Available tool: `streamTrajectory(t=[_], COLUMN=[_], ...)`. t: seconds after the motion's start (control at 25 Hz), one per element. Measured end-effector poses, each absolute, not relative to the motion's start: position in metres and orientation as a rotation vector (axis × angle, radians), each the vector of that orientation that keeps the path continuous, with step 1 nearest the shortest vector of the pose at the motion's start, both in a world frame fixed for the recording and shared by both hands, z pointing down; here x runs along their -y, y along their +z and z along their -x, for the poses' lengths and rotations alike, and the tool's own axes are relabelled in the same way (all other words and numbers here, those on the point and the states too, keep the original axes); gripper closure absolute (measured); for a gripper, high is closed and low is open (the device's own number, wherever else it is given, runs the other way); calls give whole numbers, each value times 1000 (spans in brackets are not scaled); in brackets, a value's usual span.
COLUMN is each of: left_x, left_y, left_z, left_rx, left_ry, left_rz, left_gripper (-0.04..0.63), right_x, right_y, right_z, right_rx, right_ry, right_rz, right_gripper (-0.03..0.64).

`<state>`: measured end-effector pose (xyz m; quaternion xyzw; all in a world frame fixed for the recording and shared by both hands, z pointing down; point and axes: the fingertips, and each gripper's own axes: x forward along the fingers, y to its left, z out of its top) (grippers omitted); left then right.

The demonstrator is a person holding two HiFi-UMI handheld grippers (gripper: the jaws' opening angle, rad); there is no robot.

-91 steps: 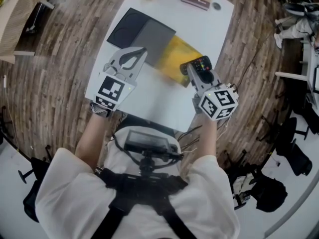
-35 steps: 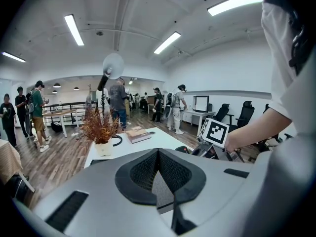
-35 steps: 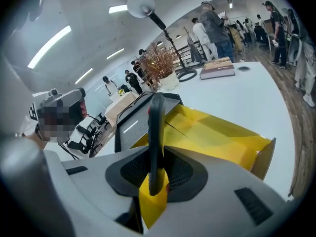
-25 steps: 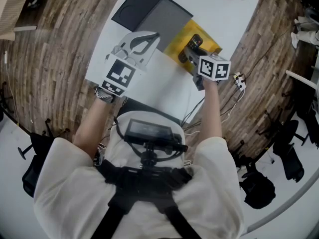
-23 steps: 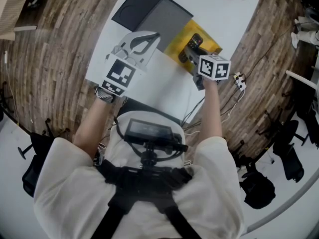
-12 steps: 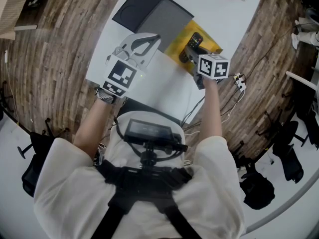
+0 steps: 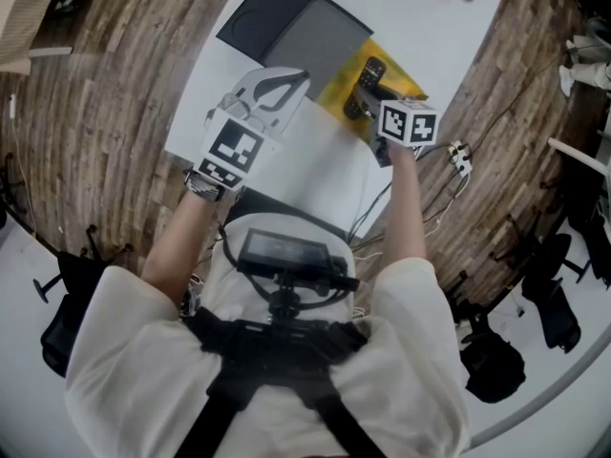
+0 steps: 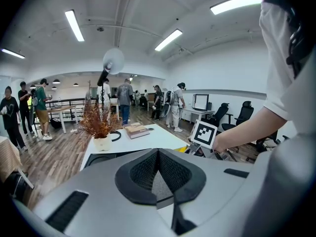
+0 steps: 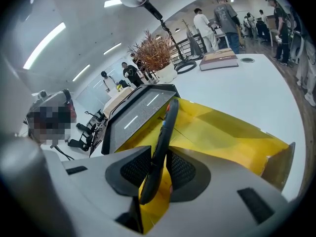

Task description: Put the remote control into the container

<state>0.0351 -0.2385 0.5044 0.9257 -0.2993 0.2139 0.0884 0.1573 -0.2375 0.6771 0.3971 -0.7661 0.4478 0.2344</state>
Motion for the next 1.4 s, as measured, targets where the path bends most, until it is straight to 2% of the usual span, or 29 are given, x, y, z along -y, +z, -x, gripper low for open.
streamTrajectory(t=[1.4], left_x=[235], left_y=[508], left_z=[-28], left_rx=[912], left_ry=[647], left_rz=[-2734], left_gripper=[584], right_x=[247], right_y=[700], right_z=[-157], right_rx=[2023], right_ry=[1202], right_rz=[-1110], right_gripper=[535])
